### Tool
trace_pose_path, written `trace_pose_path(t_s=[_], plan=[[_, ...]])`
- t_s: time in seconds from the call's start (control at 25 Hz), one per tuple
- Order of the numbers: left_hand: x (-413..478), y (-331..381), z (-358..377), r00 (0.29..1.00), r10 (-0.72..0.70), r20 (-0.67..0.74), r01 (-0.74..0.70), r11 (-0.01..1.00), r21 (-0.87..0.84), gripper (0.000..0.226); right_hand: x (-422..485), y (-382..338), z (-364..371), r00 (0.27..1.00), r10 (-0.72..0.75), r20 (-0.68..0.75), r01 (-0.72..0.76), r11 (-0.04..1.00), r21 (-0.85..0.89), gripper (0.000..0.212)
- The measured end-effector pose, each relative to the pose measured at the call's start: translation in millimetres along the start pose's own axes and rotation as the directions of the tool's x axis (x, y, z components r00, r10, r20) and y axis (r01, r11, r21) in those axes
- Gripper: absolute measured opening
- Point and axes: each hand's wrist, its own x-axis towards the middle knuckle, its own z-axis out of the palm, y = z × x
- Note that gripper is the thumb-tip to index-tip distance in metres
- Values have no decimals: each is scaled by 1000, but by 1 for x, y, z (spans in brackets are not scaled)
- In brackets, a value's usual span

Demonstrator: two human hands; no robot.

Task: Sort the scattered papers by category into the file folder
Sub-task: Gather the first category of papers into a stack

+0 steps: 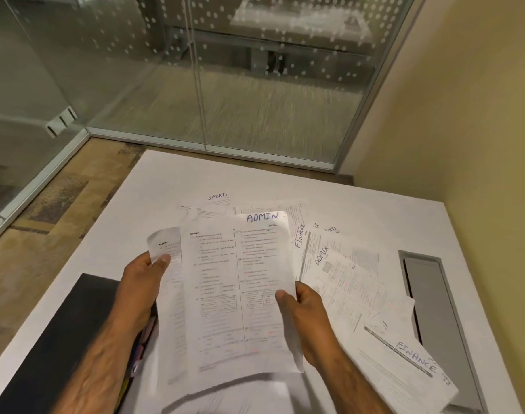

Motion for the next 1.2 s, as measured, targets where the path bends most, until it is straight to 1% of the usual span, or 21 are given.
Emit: trace_pose_path(t_s=[0.08,0.16,0.24,0.32,0.36,0.44,0.48,0.52,0.56,0.6,0.68,0.76,0.84,0.92,0.96,1.0,1.04,1.08,1.12,1.2], plan=[[-18,7,11,998,-21,54,22,999,-25,15,-3,1,-7,998,21,64,-19,999,-40,19],[-33,16,23,995,-28,100,32,999,-38,20,-5,3,-14,988,67,139,-70,997,16,22],[-39,17,33,992,-70,103,79,992,-95,20,-8,6,-18,976,90,198,-108,991,80,25],[-43,17,37,985,-117,125,135,979,-150,20,-10,10,-21,977,73,202,-97,989,112,27],[-46,16,39,976,-153,154,179,969,-172,26,-10,12,-22,980,57,193,-81,989,122,28],[-54,8,43,928,-245,281,311,924,-220,43,-10,13,-25,985,34,171,-57,990,132,30],[-61,3,45,890,-276,363,371,901,-224,48,-11,12,-27,987,26,161,-48,990,136,31],[-66,-4,47,862,-280,422,390,898,-203,48,-13,10,-29,988,17,151,-39,989,142,31],[-71,-11,50,854,-267,446,371,914,-164,46,-14,7,-31,990,4,140,-24,990,141,32],[-74,-18,54,865,-240,441,324,937,-127,45,-15,5,-34,991,-9,130,-7,992,126,32],[-79,-25,60,914,-142,380,199,973,-117,43,-16,-1,-42,993,-39,116,33,998,55,31],[-84,-18,63,939,-56,339,103,987,-123,35,-15,-9,-50,992,-68,103,70,997,-22,33],[-87,-10,65,931,4,364,21,998,-64,33,-14,-13,-54,991,-110,76,115,992,-54,41],[-91,-2,69,929,50,366,-56,998,7,32,-9,-13,-57,987,-153,42,153,988,-7,56],[-94,3,72,933,73,352,-87,996,24,32,-7,-12,-58,987,-156,32,155,988,19,59],[-96,6,73,935,103,339,-119,993,27,31,-5,-12,-58,990,-142,18,142,990,21,53],[-98,7,74,937,131,325,-149,988,32,29,-2,-11,-59,991,-130,-2,130,991,-4,41],[-99,7,75,939,147,311,-168,985,41,24,0,-10,-60,992,-126,-15,126,991,-44,29],[-100,6,75,943,155,295,-177,983,49,19,0,-8,-62,991,-129,-20,127,990,-68,22],[-102,-3,75,953,148,264,-170,983,64,18,-3,-5,-62,987,-163,-19,161,984,-82,24]])
